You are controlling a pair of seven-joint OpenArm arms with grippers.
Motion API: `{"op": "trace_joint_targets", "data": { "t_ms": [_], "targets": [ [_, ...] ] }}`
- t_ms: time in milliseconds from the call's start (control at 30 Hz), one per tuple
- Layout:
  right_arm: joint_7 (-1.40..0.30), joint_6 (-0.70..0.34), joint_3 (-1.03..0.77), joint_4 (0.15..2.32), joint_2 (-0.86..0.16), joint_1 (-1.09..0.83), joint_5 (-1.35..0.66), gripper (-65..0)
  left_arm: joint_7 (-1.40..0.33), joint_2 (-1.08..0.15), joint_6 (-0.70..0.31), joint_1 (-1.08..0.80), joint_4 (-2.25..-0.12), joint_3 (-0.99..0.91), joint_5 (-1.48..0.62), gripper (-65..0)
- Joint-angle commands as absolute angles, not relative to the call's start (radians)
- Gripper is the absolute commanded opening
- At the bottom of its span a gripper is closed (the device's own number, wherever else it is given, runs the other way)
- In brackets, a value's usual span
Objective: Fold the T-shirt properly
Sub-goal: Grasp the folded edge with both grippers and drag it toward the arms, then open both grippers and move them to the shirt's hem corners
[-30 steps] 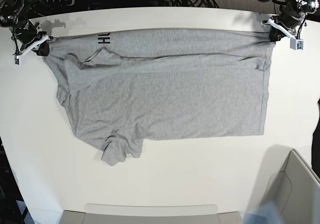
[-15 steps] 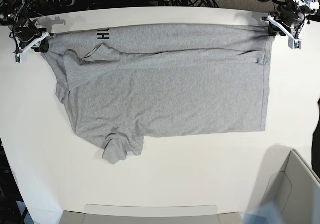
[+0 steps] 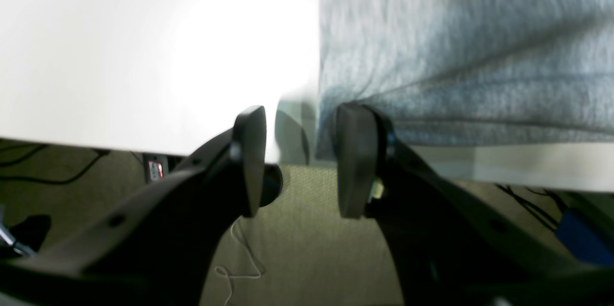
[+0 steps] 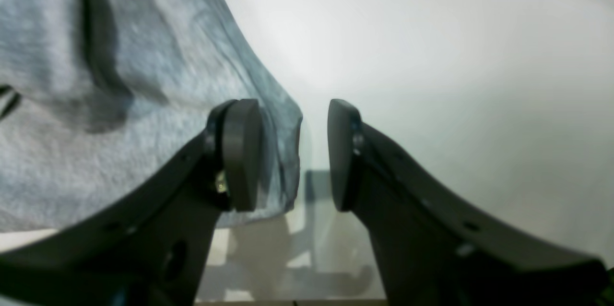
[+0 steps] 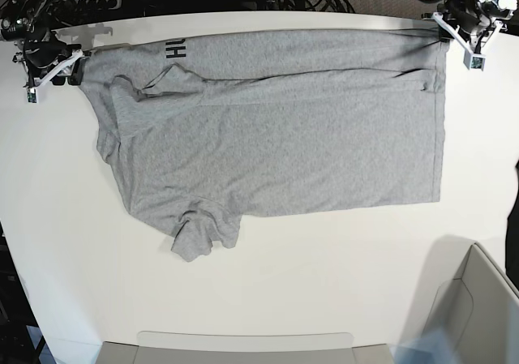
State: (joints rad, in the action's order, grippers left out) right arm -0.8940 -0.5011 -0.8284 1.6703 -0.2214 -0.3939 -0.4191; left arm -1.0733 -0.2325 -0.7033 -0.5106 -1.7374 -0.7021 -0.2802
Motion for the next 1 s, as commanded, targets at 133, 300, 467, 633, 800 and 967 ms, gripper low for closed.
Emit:
{"op": "trace_joint_targets", "data": {
  "t_ms": [133,300,467,633,800,967],
  "targets": [
    [-0.88,-0.496,-0.86,1.693,-0.239,-0.394,-0.43,-41.1,-1.07,-0.248,-0.698,-0.513,-1.762,-0.705,-0.274,-36.4],
    [-0.88,-0.496,-0.886,1.693,-0.24,-0.394,-0.43,-41.1,-1.069,-0.272,-0.698,-0.513,-1.816,-0.697,-0.274,-34.2],
    [-0.88,-0.496,-0.888,1.693,-0.248,-0.394,-0.43,-41.1,-1.072,-0.291,-0.698,-0.516,-1.867,-0.702,-0.268,-34.2],
    [-0.88,-0.496,-0.888,1.718,-0.249,-0.394,-0.43,-41.1,-1.113,-0.306,-0.698,-0.51,-1.879,-0.705,-0.259,-34.4],
    [-0.88,-0.496,-0.889,1.799,-0.242,-0.412,-0.43,-41.1,-1.115,-0.309,-0.698,-0.51,-1.879,-0.716,-0.259,-34.4],
    [-0.88,-0.498,-0.903,1.853,-0.24,-0.377,-0.435,-41.1,-1.107,-0.306,-0.698,-0.435,-1.942,-0.753,-0.266,-34.4]
  ]
}}
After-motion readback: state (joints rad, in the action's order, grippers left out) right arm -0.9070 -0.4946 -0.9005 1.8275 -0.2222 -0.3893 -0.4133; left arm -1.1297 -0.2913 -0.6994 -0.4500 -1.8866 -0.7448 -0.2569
